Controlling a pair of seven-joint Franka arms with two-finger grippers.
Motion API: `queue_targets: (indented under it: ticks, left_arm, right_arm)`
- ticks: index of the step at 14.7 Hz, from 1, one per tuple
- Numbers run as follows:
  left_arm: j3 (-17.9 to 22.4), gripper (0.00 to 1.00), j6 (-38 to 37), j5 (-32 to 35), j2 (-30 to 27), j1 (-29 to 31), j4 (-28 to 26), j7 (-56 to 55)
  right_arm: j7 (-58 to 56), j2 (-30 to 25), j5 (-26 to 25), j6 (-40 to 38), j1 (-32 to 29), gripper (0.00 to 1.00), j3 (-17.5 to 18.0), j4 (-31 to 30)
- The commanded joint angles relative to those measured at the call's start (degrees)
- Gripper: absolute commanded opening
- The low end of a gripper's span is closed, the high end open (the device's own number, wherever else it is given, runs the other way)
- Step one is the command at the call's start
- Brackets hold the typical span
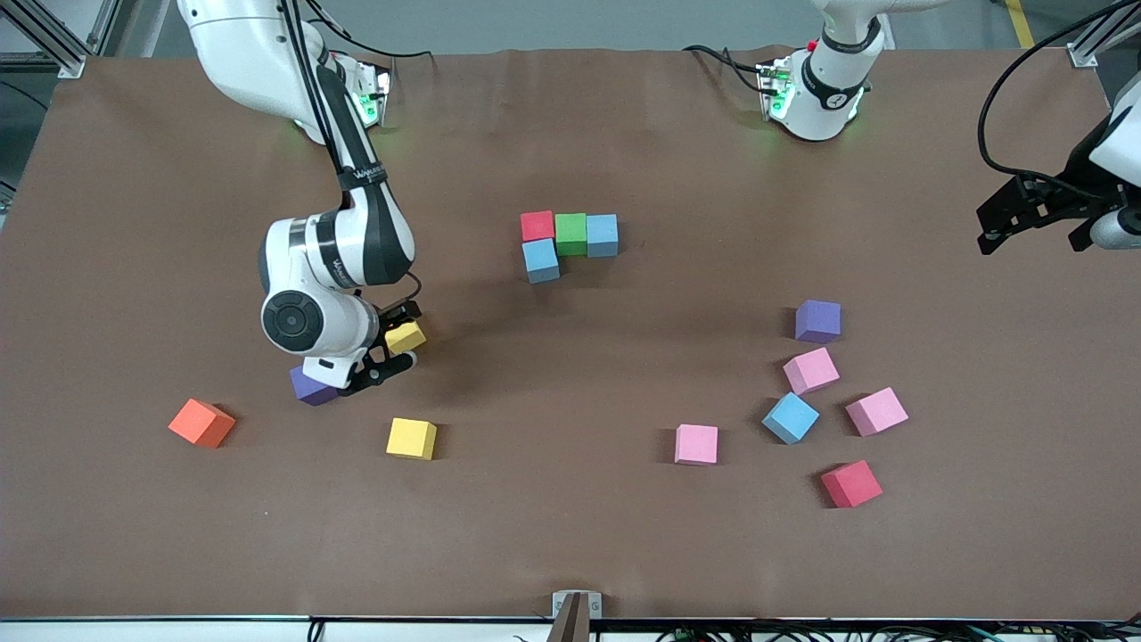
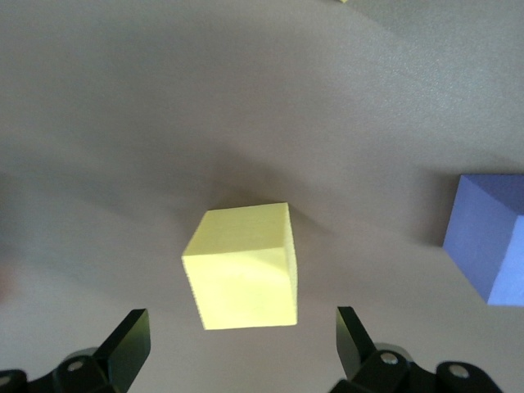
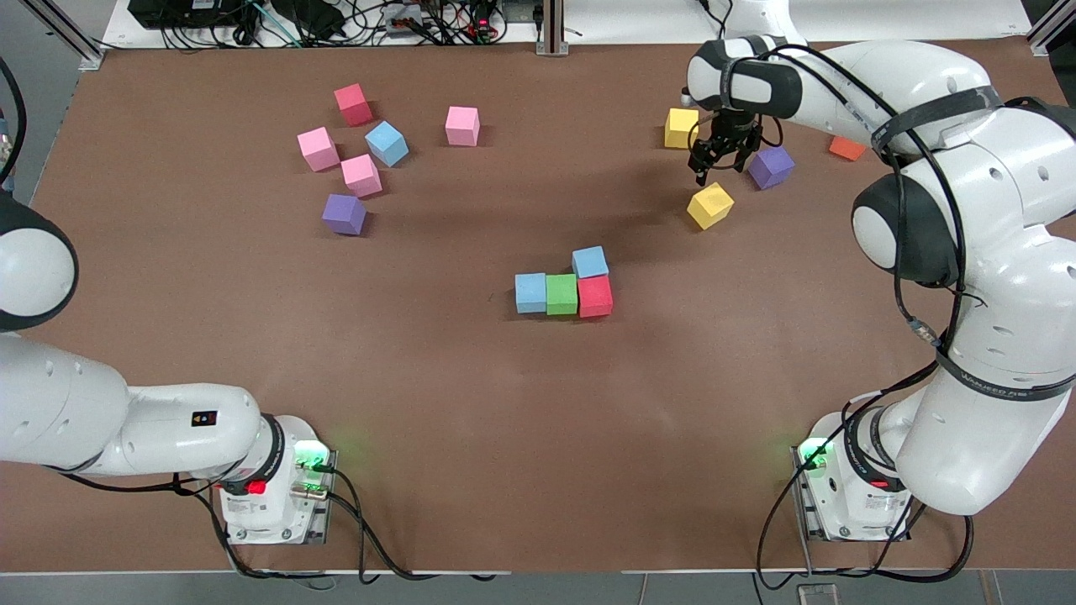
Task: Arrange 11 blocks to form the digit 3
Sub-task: 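Move the right gripper over to the yellow cube, then grasp the yellow cube with the right gripper and lift it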
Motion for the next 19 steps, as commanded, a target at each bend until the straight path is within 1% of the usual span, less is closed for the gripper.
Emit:
queue_targets:
  ticks: [1,3,5,7,12,18,19]
  left_arm:
    - [0.01,1.00,0.45,-0.91,-0.03,-0.31,0.33,1.03]
    - [0.01,1.00,0.45,-1.70,-0.03,-0.31,0.33,1.12]
    - [0.01,1.00,0.45,-1.79,0.32,-0.22,0.24,1.12]
    - [0.01,1.00,0.28,-1.79,0.41,-0.05,0.24,1.12]
    - [0.01,1.00,0.10,-1.88,0.32,0.21,0.24,1.12]
    - [0.01,1.00,0.19,-1.88,0.49,0.30,-0.03,0.94]
    - [0.01,1.00,0.19,-1.88,0.58,0.48,-0.03,0.94]
  right_arm:
    - [-2.08,-2.58,-1.46,1.43,-1.42,1.00,1.36,-3.22]
    - [-2.09,-2.49,-1.46,2.04,-1.50,1.00,2.14,-3.57]
    - [-2.09,-2.49,-1.46,4.50,-1.42,1.00,2.41,-5.41]
    - [-2.09,-2.49,-1.46,6.26,-1.50,1.00,3.73,-6.90]
    - [-2.52,-2.49,-1.46,6.79,-1.51,1.00,3.82,-7.79]
    - [-4.02,-1.96,-1.64,9.95,-2.12,1.00,3.82,-7.79]
    - [-4.11,-1.79,-1.64,10.04,-2.12,0.99,3.82,-7.79]
